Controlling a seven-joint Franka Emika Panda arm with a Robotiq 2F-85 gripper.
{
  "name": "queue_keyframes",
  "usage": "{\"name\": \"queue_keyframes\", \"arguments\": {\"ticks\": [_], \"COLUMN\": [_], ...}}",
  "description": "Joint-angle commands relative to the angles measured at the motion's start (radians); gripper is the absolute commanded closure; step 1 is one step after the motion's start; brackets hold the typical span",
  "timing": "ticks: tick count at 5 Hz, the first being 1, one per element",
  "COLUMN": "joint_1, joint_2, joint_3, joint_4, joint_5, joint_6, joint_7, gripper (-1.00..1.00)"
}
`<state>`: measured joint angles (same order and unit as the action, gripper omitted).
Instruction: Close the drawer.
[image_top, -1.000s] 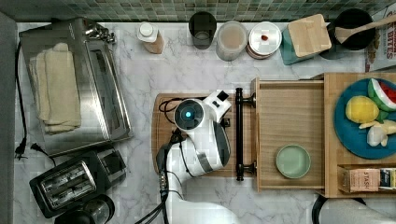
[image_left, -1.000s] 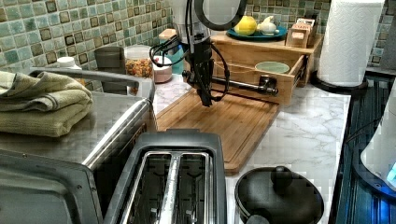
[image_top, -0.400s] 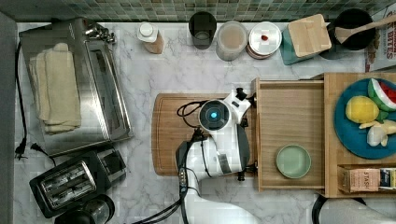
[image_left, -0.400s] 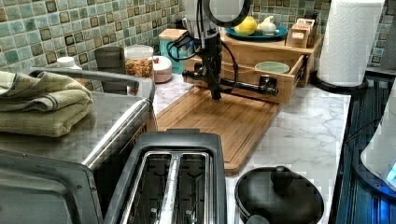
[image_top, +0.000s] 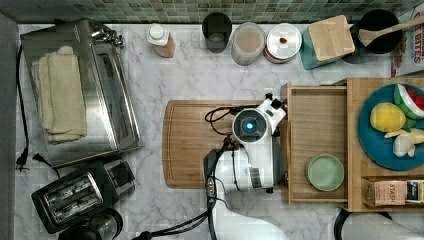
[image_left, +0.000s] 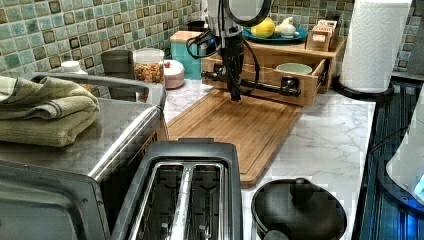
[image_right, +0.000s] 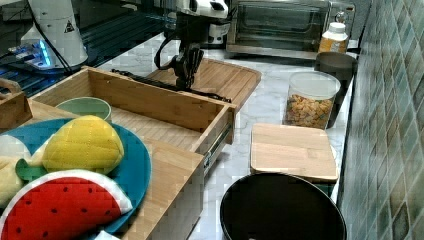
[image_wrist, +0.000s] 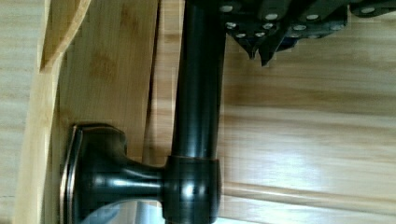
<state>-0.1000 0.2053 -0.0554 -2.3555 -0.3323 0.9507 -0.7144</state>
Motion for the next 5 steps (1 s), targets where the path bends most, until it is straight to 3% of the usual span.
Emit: {"name": "queue_keyframes", "arguments": {"ticks": [1,2,3,5], "joint_1": [-0.07,-0.191,-0.23,-0.256], "joint_2": [0.005,0.047,0.1,0.086], "joint_3": [-0.299,-0.246,-0.272,-0.296], "joint_4": [0.168,0.253,0.313,0.359], "joint_5": [0.102,0.145,0.222,0.136], "joint_6": [-0.02,-0.044,0.006,-0.025], "joint_7": [-0.27,-0.393,-0.534,-0.462], "gripper": [1.0,1.0,1.0,1.0]}}
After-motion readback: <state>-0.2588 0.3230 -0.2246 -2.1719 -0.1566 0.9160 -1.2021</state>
